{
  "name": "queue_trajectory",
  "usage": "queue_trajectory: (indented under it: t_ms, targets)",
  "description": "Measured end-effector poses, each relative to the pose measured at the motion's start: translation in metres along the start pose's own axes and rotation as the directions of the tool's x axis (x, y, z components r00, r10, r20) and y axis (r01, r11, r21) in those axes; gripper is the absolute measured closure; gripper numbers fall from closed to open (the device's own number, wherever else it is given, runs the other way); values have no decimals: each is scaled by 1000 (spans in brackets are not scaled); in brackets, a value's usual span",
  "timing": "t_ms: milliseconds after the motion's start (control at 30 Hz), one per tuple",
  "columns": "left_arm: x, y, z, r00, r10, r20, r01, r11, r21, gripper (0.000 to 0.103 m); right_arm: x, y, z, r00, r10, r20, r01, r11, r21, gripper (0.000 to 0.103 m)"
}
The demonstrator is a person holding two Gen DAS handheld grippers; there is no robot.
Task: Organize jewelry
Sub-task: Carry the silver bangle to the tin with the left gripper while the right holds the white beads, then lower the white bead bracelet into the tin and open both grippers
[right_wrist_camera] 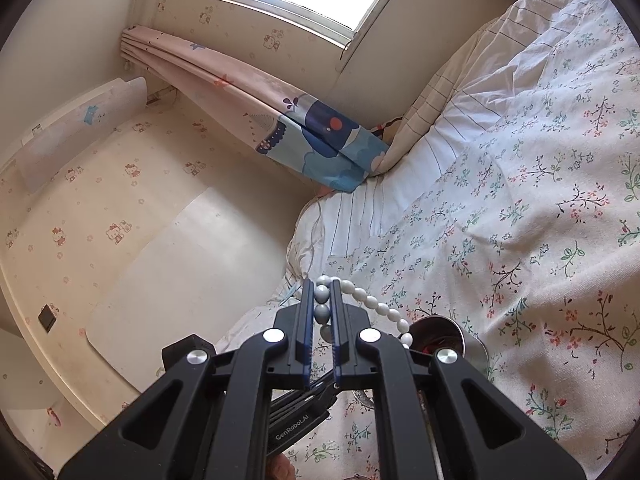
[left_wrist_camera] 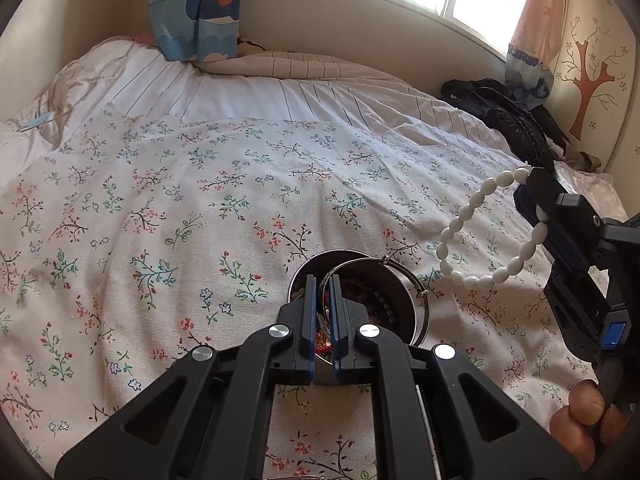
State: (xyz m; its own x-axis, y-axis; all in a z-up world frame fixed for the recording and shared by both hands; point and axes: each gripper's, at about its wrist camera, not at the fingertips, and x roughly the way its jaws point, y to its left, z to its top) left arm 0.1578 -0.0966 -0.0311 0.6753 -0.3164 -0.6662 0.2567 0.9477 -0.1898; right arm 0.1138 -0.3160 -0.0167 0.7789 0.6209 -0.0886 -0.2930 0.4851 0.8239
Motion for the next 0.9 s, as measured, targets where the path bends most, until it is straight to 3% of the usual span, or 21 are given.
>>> queue_trajectory:
  t_ms: [900]
  targets:
    - [21,0,0,999,-5,-51,5,1000,-10,95,7,-6,2,1000,-7,-10,7,1000,12,92]
